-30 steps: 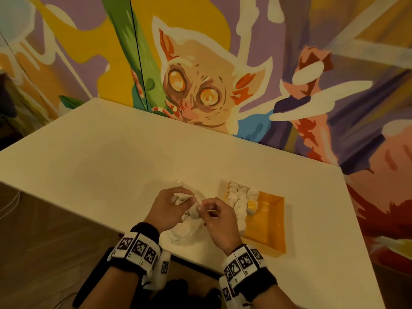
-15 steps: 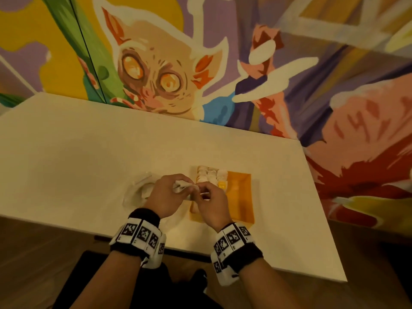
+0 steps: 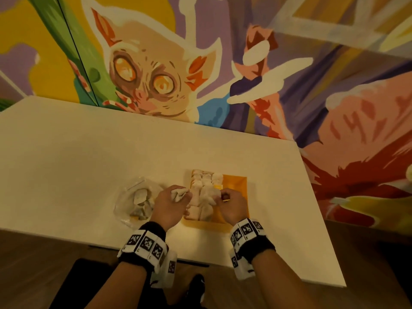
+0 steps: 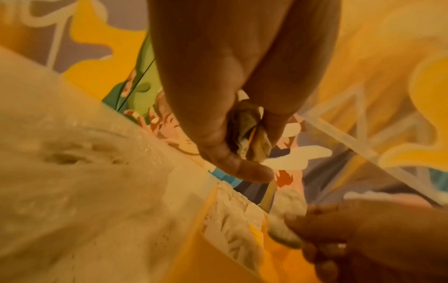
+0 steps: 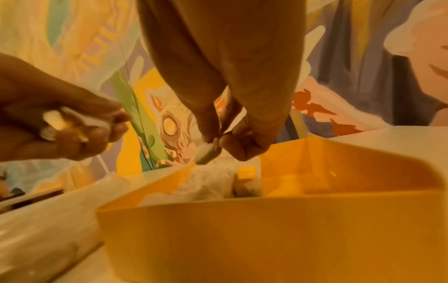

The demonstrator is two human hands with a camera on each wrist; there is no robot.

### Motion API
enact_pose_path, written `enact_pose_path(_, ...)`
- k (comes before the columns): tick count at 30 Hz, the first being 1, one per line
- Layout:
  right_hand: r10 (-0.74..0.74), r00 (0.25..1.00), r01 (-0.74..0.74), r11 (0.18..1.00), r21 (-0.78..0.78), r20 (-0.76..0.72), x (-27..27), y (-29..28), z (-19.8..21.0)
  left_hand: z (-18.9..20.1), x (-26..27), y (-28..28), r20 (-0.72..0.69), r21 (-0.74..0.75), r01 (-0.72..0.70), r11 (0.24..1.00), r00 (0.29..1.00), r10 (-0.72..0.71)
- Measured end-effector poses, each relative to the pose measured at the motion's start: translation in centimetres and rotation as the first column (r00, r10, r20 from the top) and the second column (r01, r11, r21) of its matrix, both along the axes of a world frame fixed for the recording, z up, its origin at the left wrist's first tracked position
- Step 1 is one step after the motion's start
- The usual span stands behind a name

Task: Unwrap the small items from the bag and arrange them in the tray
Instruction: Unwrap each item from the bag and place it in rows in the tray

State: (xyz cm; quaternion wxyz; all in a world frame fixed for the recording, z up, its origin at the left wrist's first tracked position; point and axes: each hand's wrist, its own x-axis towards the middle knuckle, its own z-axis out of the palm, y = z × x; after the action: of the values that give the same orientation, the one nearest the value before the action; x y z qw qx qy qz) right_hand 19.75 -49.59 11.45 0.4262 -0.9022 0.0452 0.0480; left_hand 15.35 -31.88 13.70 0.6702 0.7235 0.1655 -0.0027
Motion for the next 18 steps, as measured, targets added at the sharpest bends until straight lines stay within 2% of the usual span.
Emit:
enact_pose_path(3,-0.011,0.994,-0.003,0.993,-0.118,-0.109,1.3,-1.0,-0.2,-0.5,-0.2,-0.1,-0.104,-0.221,-0.102,0.970,0.991,0.081)
enact_pose_path(6,-0.060,0.978,0.024,0.984,-0.177,-0.201,2.4,-1.2,-0.4,-0.9,-0.5,0.1,-0.158,-0.346,-0.140,0.928,0.983,0.090)
enact_pose_path(11,-0.108,0.954,0.065,0.985,-0.158,-0.280,3.9,-0.7,-0.9,-0.9,-0.6,0.6,-0.170,-0.319,-0.168,0.933,0.978,0.118)
enact_pose_path(15,-0.047,0.929,-0.056,0.963,-0.265,-0.367,4.9,-0.3,-0.8,-1.2,-0.3,0.8,-0.181,-0.287,-0.144,0.947,0.979,0.094)
enact_pose_path(18,-0.041,0.923,-0.044,0.976,-0.212,-0.383,5.4,-0.4,-0.8,-1.4,-0.1,0.6,-0.187,-0.268,-0.140,0.953,0.978,0.091)
